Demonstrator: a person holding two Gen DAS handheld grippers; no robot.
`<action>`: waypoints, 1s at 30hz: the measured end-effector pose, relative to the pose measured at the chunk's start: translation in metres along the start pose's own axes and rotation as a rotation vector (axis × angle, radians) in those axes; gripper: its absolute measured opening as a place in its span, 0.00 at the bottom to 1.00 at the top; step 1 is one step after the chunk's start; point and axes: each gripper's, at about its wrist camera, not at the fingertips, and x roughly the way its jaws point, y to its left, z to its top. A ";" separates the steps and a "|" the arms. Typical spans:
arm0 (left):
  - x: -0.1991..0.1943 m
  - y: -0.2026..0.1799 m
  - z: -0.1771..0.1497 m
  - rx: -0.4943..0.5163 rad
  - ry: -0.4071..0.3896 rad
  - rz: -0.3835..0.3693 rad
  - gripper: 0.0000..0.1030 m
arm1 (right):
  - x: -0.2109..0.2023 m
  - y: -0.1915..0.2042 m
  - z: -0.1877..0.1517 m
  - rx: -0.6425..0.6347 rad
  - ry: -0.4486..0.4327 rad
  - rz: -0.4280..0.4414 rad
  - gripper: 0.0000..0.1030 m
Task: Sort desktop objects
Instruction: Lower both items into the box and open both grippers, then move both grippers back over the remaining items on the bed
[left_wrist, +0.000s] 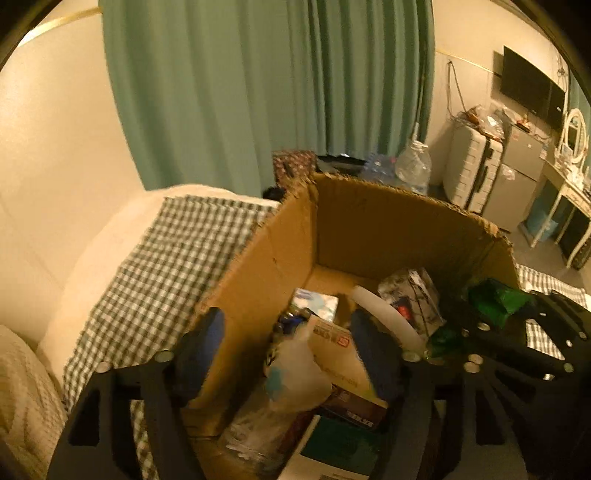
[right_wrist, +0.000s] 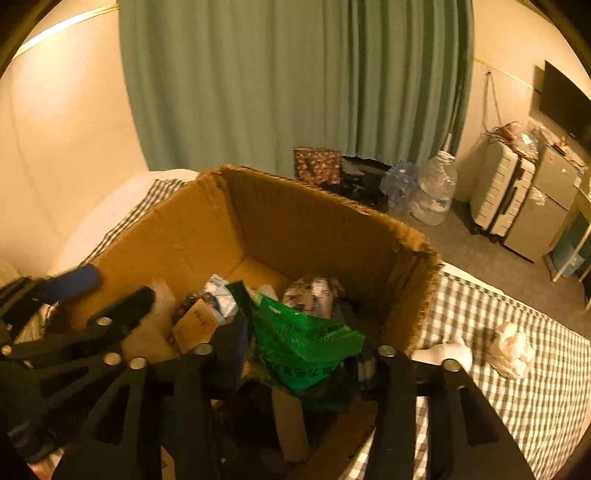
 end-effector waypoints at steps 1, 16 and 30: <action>-0.002 0.001 0.001 -0.003 -0.008 -0.003 0.78 | -0.002 -0.002 0.001 0.011 0.000 -0.003 0.52; -0.040 -0.005 0.016 -0.048 -0.110 -0.116 0.92 | -0.082 -0.035 0.003 0.073 -0.182 -0.044 0.68; -0.108 -0.056 0.021 0.032 -0.262 -0.159 0.96 | -0.168 -0.088 -0.016 0.134 -0.272 -0.131 0.75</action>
